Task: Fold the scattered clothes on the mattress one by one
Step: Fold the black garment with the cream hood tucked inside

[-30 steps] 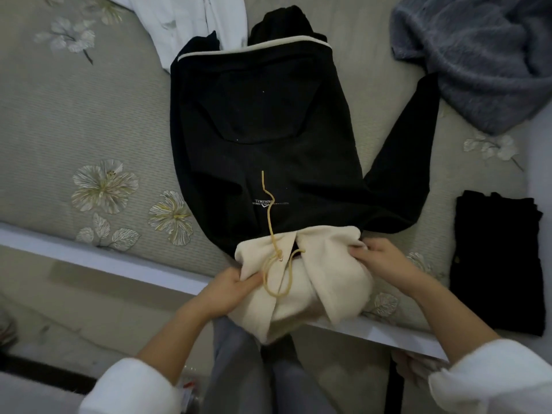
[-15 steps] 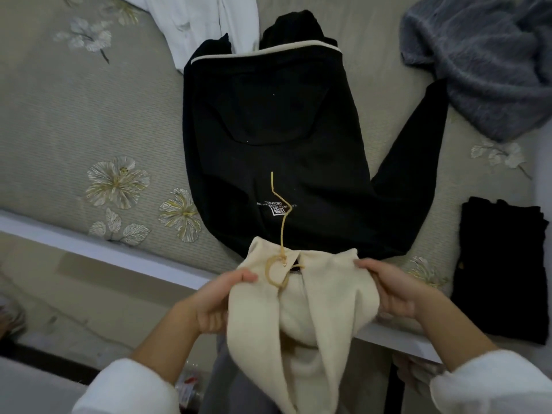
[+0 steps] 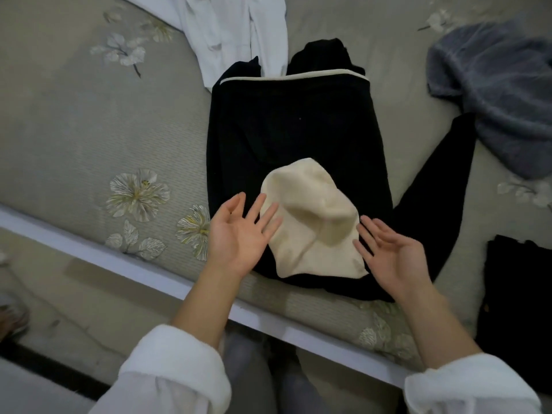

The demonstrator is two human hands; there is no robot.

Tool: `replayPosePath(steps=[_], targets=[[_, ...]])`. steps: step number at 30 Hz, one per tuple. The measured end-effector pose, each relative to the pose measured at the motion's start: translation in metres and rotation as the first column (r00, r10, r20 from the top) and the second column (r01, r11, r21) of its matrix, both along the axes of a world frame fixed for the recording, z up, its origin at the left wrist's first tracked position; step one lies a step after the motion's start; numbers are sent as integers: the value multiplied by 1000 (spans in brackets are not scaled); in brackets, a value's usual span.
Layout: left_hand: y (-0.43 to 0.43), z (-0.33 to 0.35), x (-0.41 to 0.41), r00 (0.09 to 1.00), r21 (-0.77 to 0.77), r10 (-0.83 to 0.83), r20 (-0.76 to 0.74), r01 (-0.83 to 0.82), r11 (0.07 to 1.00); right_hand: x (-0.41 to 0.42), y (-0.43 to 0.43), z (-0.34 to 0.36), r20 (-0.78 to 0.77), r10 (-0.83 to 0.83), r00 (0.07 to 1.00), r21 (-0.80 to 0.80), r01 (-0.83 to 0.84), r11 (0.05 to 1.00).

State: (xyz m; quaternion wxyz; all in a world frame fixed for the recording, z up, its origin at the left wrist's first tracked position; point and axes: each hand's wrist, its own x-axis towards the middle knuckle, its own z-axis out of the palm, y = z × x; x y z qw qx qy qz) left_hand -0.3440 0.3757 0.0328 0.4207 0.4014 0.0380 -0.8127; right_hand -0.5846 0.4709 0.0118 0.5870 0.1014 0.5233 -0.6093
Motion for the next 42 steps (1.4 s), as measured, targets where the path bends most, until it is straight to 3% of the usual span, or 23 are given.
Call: replayPosePath(steps=[3,5,6,7,8,10,11,13,15,18,19,20,22,24,26,28,31,33,35,37,42], targets=[[-10,-9,4,979,-8,-86,184,89,996,18,-6,-7,-158,188,969,137,-167,976],[-11,-20,5,858,-3,-156,490,181,984,32,-8,-11,-276,390,878,256,-324,911],[-8,-25,7,741,28,-166,650,195,980,40,-7,-15,-350,525,776,330,-423,844],[-3,-34,14,623,69,-170,764,183,981,47,-4,-21,-421,665,616,411,-524,746],[1,-45,22,560,116,-187,807,160,980,55,-1,-28,-469,784,407,498,-611,615],[9,-69,37,603,229,-272,750,150,962,71,7,-40,-494,869,0,635,-683,361],[11,-79,42,669,301,-329,667,162,940,78,9,-44,-514,849,-121,671,-673,310],[12,-78,40,753,344,-397,525,239,908,95,10,-51,-592,771,-236,690,-642,334],[11,-82,36,743,310,-425,517,300,902,110,7,-60,-626,724,-289,706,-606,368],[6,-79,28,712,256,-445,543,365,895,120,-1,-70,-503,743,-441,841,-447,304],[4,-76,27,724,243,-455,518,386,890,118,-4,-74,-471,747,-470,868,-399,296],[1,-74,28,739,238,-457,495,391,889,114,-7,-76,-501,749,-433,851,-401,338],[-5,-68,29,754,209,-440,489,388,898,103,-16,-72,-639,749,-178,715,-495,493],[-9,-66,30,758,214,-384,527,318,924,89,-21,-62,-671,737,82,568,-582,582],[-12,-66,28,734,257,-351,581,243,935,76,-23,-51,-671,698,250,451,-609,652],[-13,-57,24,754,208,-290,589,206,956,69,-21,-40,-685,660,309,398,-600,694],[-7,-34,24,770,9,-165,616,203,979,67,-13,-33,-708,616,346,376,-554,743],[7,-25,37,739,-99,-104,665,225,969,70,-5,-33,-705,628,330,374,-580,724],[28,-26,56,674,-105,-104,731,262,959,74,4,-37,-704,670,233,419,-625,658],[52,-37,76,600,6,-164,783,255,967,79,11,-45,-692,717,90,511,-640,574],[83,-78,100,554,345,-429,714,255,903,93,23,-60,-604,730,-321,685,-677,269]])
